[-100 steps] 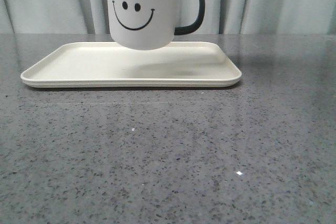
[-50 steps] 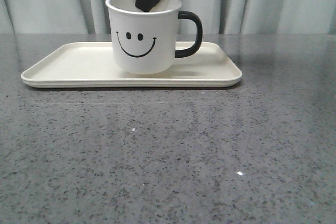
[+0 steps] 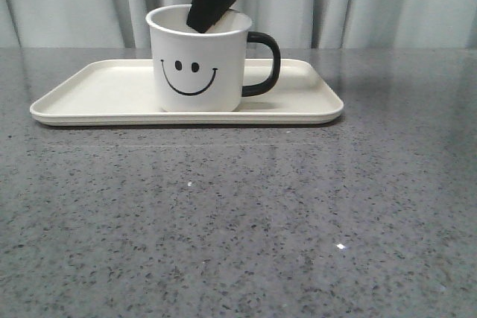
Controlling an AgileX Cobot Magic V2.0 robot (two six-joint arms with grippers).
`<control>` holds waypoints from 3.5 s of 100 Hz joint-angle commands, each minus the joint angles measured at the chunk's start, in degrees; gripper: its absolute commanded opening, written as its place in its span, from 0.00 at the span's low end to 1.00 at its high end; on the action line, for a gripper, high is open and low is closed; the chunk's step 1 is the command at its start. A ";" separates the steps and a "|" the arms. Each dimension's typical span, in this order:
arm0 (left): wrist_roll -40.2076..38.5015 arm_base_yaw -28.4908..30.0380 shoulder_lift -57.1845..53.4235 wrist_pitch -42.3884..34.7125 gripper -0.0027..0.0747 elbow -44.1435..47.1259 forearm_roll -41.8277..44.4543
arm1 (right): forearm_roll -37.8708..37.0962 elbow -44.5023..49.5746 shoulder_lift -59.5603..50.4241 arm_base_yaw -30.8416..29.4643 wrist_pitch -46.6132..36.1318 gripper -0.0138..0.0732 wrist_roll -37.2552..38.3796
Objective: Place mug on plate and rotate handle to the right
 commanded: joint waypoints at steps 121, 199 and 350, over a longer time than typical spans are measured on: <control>-0.41 0.15 0.07 -3.99 0.70 -1.51 0.38 | 2.27 -1.80 -3.25 -0.40 -7.57 0.61 0.62; -0.41 0.15 0.07 -3.99 0.70 -1.51 0.38 | -12.17 9.12 -31.07 -2.24 -17.67 0.63 19.02; -0.41 0.15 0.07 -3.99 0.70 -1.51 0.38 | -21.73 85.08 -92.13 -22.91 -36.68 0.62 51.49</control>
